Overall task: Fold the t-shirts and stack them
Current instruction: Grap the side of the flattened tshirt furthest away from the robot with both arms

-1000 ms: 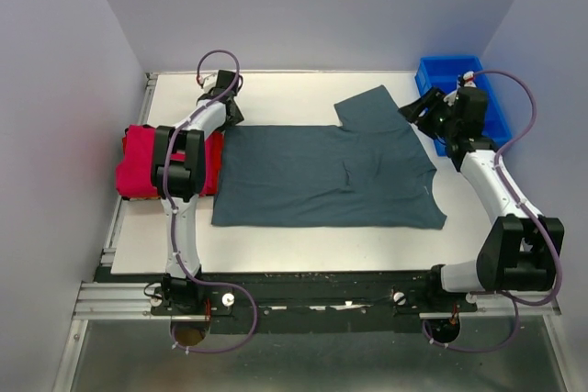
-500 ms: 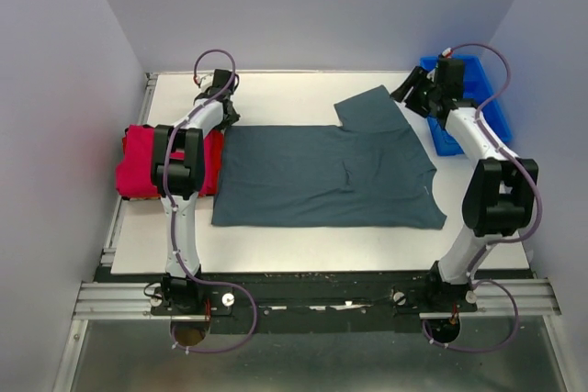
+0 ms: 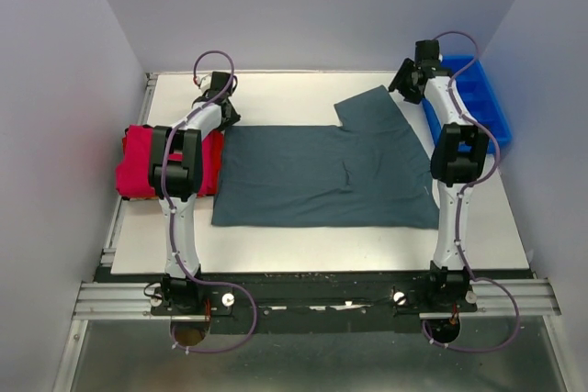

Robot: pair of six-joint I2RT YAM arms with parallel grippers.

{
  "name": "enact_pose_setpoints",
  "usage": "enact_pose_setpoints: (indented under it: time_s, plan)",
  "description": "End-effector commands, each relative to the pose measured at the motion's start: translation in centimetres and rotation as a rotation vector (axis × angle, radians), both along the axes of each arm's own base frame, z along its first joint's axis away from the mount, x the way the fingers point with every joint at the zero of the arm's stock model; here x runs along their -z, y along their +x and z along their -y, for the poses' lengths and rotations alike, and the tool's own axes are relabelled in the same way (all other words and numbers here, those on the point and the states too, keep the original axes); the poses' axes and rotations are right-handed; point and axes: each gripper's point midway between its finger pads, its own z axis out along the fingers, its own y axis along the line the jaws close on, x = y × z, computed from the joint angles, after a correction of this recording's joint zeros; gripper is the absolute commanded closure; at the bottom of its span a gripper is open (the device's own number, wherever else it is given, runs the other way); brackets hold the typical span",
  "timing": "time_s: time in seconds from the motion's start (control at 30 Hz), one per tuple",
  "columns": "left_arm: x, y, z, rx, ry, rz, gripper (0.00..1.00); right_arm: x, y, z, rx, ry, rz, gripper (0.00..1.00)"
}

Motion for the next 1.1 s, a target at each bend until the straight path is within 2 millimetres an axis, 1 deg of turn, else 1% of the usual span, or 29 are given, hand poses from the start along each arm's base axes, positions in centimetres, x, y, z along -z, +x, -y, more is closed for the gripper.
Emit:
enact_pose_setpoints:
  time_s: [0.0,0.1,0.17,0.3,0.47,0.53,0.57,0.63,0.8,0.83,0.9,1.07]
  plan:
    - [2.6,-1.3,1.7,0.048,-0.08,-0.07,0.61,1.0,-0.3,0.7,0.027,-0.029,-0.088,0.35]
    - [2.6,-1.3,1.9,0.052,-0.082,-0.069,0.61,1.5,-0.1,0.7,0.044,-0.019,-0.098,0.36]
    - [2.6,-1.4,2.1,0.062,-0.085,-0.072,0.61,2.0,-0.5,0.8,0.055,-0.014,-0.118,0.36]
    - [2.4,-1.6,2.1,0.069,-0.089,-0.065,0.61,3.0,-1.6,0.8,0.061,-0.002,-0.165,0.35]
    - [2.2,-1.6,2.4,0.087,-0.098,-0.061,0.61,4.2,-4.0,1.1,0.044,-0.025,-0.247,0.34]
    - [2.3,-1.6,2.5,0.094,-0.097,-0.061,0.61,4.7,-4.7,0.9,0.036,-0.02,-0.271,0.34]
    - [2.1,-1.5,2.5,0.098,-0.095,-0.058,0.61,5.3,-5.0,1.0,0.039,-0.025,-0.296,0.34]
    - [2.1,-1.7,2.4,0.102,-0.09,-0.063,0.61,5.8,-5.4,1.1,0.041,-0.03,-0.332,0.32]
    - [1.7,-1.5,2.3,0.105,-0.086,-0.053,0.61,6.0,-5.8,1.4,0.05,-0.026,-0.341,0.33]
    - [1.8,-1.5,2.4,0.107,-0.088,-0.055,0.61,6.1,-5.8,1.3,0.046,-0.021,-0.341,0.39]
    - [2.0,-1.5,2.4,0.111,-0.091,-0.057,0.63,6.0,-5.7,1.2,0.037,-0.019,-0.337,0.55]
    - [2.3,-1.3,2.7,0.118,-0.106,-0.055,0.69,5.5,-5.1,0.6,0.005,-0.002,-0.299,0.68]
